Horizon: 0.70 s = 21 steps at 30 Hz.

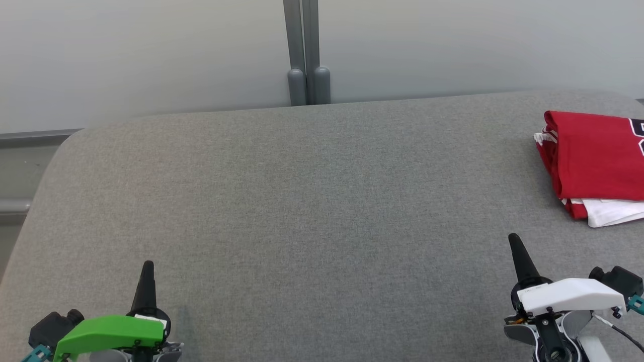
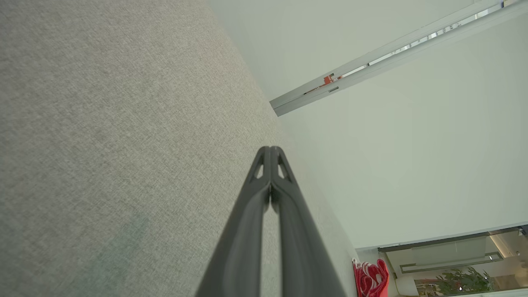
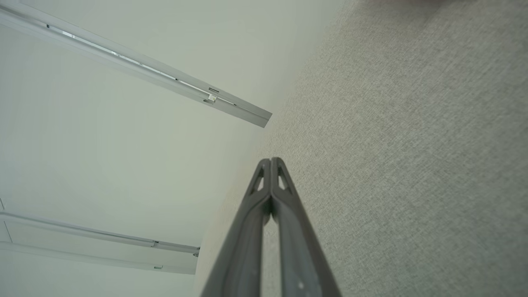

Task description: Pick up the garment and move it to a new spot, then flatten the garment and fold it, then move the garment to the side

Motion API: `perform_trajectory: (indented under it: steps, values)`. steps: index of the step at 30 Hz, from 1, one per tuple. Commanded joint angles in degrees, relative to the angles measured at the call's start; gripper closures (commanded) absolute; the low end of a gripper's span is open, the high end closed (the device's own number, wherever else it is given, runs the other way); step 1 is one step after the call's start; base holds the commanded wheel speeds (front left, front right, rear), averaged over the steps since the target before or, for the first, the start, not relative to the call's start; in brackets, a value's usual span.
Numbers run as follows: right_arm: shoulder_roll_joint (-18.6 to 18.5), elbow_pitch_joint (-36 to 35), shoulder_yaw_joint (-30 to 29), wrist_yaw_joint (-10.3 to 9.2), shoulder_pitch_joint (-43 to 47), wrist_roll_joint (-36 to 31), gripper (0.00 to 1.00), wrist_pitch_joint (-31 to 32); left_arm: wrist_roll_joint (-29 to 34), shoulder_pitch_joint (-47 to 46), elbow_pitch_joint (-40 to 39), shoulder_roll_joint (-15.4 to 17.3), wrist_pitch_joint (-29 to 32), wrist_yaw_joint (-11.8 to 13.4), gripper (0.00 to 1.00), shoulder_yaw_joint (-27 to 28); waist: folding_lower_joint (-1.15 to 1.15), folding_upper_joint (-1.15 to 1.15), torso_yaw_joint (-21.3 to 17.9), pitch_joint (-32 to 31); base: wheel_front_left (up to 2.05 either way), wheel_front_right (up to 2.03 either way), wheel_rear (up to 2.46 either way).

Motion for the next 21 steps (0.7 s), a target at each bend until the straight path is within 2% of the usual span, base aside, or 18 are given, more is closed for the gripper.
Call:
perform_trajectory:
  steps: [1, 21]
  values:
    - [-0.37, -0.74, -0.37, 0.03, -1.41, 1.7, 1.0, 0.47, -1.37, -1.53, -0.58, 0.14, 0.46, -0.55, 1.0, 0.49, 0.0, 0.0, 0.01, 0.02, 0.0, 0.0, 0.0]
    - [-0.34, -0.84, -1.91, 0.03, -1.85, 12.1, 1.0, 3.39, -10.88, -2.85, -0.77, -0.08, 3.31, -1.88, 1.0, 2.23, 0.0, 0.0, 0.08, 0.27, 0.0, 0.0, 0.0]
